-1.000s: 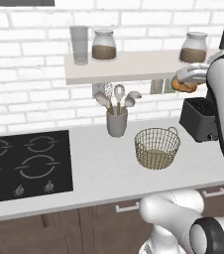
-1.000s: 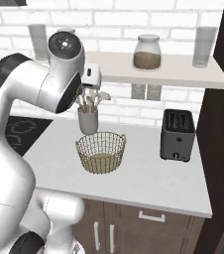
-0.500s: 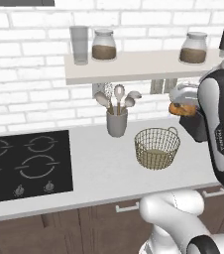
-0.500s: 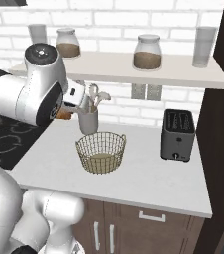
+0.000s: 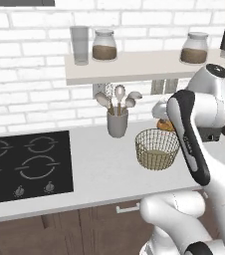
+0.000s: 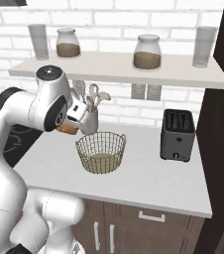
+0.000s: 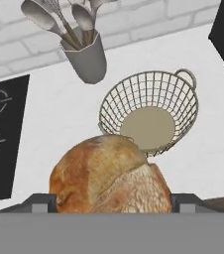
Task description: Open the cabinet, pick up the bread from the cabinet and place it in the basket. Then move the basket to the dining counter.
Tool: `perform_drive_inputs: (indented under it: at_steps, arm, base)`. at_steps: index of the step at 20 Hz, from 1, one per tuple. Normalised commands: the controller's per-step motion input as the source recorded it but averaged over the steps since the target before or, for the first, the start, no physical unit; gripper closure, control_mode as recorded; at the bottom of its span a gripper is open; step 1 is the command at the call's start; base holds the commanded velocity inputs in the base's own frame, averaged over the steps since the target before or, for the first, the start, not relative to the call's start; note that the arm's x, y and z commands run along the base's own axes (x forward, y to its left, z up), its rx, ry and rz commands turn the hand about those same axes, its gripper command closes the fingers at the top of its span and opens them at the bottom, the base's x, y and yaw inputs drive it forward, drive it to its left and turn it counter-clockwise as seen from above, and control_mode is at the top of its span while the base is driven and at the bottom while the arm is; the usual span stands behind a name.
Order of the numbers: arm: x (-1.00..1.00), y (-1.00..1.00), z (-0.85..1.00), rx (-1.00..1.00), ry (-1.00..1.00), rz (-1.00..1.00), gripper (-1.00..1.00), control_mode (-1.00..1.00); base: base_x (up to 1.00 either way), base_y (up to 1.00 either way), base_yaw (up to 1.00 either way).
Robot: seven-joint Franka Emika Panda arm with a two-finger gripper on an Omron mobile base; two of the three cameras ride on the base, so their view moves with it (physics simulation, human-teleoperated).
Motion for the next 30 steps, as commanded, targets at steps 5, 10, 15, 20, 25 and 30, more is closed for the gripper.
perform_drive_inputs:
  at_steps: [5,10,15,20,25,30]
  arm:
    - [0.86,-0.04,-0.70,-0.03,0.00,-0.02,1.00,-1.00]
    - [0.67,-0.17,-0.62,-0.06,0.00,0.00,1.00,-1.00]
    - [0.59,-0.41,-0.51,-0.01,0.01,0.00,1.00,-1.00]
    - [0.73,-0.11,-0.26,0.00,0.01,0.00,1.00,-1.00]
    - [0.61,-0.01,-0.26,0.00,0.07,0.00,1.00,-1.00]
    - [0.42,-0.10,-0.44,0.00,0.13,0.00,1.00,-1.00]
  base:
    - [0.00,0.00,0.00]
    - [0.00,0.00,0.00]
    - [0.00,0.00,0.00]
    - [0.00,0.00,0.00]
    - [0.00,0.00,0.00]
    - [0.00,0.00,0.00]
